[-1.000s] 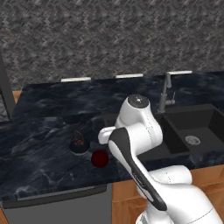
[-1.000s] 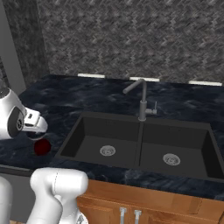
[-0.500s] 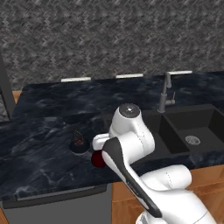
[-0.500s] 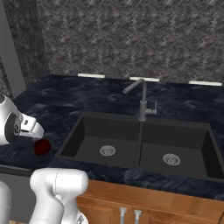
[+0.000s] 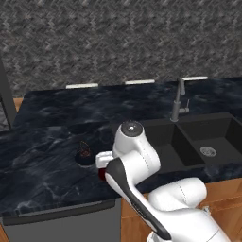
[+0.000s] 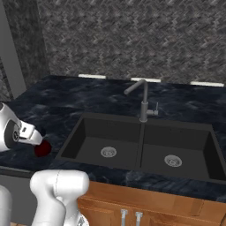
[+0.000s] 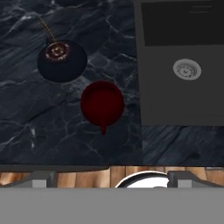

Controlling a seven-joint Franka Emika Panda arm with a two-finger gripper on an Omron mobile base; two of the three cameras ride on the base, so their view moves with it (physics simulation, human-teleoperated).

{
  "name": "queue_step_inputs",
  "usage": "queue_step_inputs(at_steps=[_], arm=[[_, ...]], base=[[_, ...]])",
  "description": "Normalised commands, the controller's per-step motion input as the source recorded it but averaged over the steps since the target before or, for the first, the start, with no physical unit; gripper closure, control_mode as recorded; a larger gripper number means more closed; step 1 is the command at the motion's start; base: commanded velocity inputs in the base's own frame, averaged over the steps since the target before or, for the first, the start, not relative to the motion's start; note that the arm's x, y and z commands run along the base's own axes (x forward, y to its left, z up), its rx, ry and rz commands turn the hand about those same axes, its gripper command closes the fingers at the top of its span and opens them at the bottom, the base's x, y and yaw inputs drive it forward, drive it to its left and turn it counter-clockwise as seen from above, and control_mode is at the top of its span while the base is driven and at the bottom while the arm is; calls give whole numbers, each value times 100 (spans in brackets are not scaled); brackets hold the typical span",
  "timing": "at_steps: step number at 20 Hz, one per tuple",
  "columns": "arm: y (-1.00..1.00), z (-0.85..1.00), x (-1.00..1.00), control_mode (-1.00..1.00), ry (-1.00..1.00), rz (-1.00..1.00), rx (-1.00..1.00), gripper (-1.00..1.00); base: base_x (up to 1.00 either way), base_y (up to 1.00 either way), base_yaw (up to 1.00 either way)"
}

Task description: Place the mug in the left basin and the teapot in the right basin of the sink.

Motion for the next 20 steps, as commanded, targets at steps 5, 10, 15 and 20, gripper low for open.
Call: queue_step_inputs(at_steps=[5,10,15,20], arm=[[5,-30,16,-100,5,0,0,-100],[1,-28,22,-100,8,4,0,-100],[3,-26,18,-100,6,9,0,-100],[9,-24,21,-100,4,14,0,-100]], base=[[0,0,0],[0,0,0],[0,0,0],[0,0,0]])
